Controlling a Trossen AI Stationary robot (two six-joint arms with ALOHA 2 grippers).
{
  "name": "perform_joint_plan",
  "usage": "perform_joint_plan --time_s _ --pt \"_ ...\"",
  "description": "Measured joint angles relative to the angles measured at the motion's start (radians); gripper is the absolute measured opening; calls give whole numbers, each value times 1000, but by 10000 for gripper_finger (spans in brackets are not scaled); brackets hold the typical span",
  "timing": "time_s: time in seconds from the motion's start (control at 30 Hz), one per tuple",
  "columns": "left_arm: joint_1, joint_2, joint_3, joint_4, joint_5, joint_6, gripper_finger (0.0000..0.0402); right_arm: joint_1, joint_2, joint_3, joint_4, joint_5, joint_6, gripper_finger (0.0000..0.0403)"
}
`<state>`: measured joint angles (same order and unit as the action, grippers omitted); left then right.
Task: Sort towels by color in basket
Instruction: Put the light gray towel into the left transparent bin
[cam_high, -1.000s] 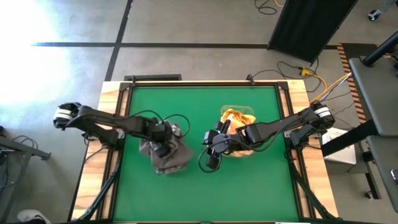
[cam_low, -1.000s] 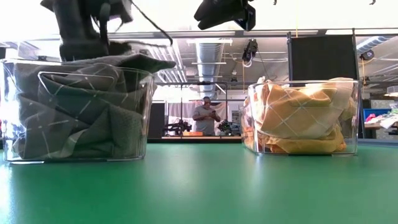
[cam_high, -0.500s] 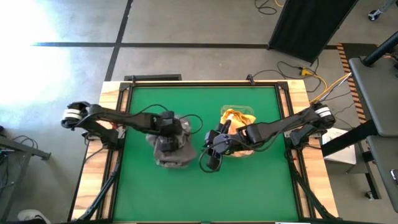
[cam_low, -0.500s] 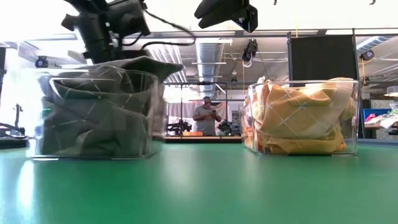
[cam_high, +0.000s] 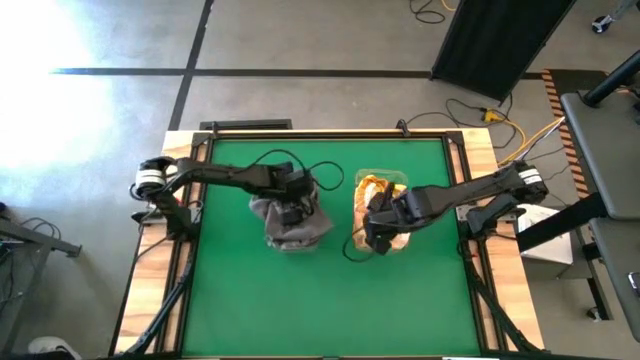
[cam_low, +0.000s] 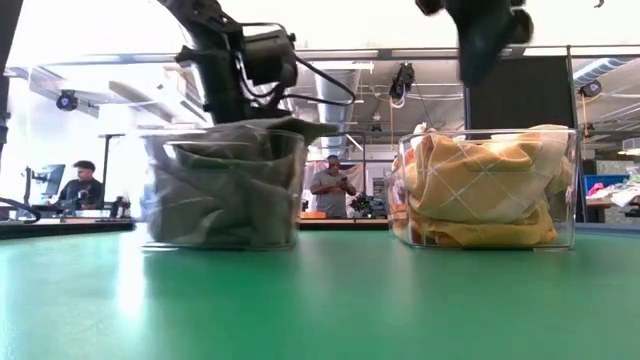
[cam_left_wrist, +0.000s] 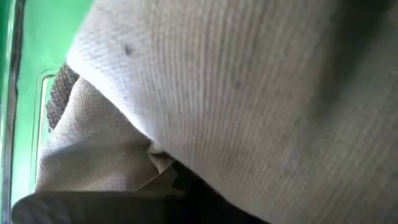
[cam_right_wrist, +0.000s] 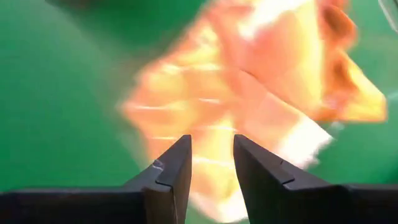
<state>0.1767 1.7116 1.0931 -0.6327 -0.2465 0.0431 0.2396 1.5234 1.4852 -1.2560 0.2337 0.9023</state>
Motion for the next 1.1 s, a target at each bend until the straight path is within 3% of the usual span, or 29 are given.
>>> perform_joint_plan --time_s 0.1,0.27,0.4,0.57,0.8,0.97,1.1 --pt "10 27 23 37 6 29 72 -41 1 -75 -28 7 -25 115" --pt "9 81 83 77 77 -7 73 -84 10 -258 266 123 -318 125" --pt "9 94 130 38 108 -40 85 -104 53 -367 523 9 -416 123" --pt "10 94 205 -86 134 -12 121 -95 91 -397 672 -61 -437 113" --pt "7 94 349 -343 213 -26 157 -89 75 -337 660 -241 -529 101" --pt "-5 92 480 -518 230 -30 161 -87 34 -272 546 -231 -593 93" --pt "-6 88 586 -564 237 -72 161 -114 -26 -248 531 -204 -658 91"
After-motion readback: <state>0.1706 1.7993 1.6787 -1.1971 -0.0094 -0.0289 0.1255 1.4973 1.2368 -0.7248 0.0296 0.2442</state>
